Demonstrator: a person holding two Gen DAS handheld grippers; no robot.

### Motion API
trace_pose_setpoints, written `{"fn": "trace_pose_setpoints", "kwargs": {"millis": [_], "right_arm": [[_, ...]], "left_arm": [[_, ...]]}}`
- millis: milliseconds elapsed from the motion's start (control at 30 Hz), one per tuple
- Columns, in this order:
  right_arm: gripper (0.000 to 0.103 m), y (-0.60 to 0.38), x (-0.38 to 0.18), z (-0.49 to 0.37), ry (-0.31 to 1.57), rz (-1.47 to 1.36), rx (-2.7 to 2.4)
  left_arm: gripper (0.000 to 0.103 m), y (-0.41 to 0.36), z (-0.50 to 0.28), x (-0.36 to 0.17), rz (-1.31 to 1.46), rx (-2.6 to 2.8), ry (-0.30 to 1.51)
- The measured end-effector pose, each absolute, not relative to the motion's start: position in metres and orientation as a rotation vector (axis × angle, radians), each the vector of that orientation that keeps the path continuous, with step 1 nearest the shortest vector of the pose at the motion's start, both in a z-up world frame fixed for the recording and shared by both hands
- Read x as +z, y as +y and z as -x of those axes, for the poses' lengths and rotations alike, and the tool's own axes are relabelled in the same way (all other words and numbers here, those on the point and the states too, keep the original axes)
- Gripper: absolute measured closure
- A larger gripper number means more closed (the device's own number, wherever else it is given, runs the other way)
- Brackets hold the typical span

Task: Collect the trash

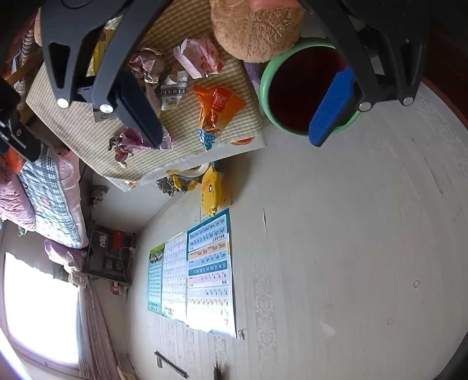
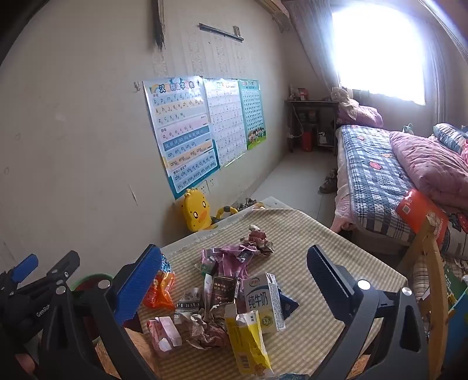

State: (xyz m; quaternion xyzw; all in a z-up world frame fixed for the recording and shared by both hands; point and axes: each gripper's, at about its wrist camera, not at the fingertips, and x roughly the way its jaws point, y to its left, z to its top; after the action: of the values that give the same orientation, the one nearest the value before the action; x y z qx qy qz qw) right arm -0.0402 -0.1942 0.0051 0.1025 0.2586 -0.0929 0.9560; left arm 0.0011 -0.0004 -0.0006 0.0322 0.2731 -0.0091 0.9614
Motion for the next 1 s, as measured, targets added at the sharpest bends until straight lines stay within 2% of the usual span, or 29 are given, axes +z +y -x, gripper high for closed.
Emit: {"fn": "trace_pose_setpoints", "kwargs": {"millis": [1000], "right_arm": [[0.007, -0.186, 0.012, 0.039, 0.538, -0.153, -0.217]], "left_arm": [[0.005, 0.008, -0.011, -0.014, -0.046, -0.007, 0.6]]}}
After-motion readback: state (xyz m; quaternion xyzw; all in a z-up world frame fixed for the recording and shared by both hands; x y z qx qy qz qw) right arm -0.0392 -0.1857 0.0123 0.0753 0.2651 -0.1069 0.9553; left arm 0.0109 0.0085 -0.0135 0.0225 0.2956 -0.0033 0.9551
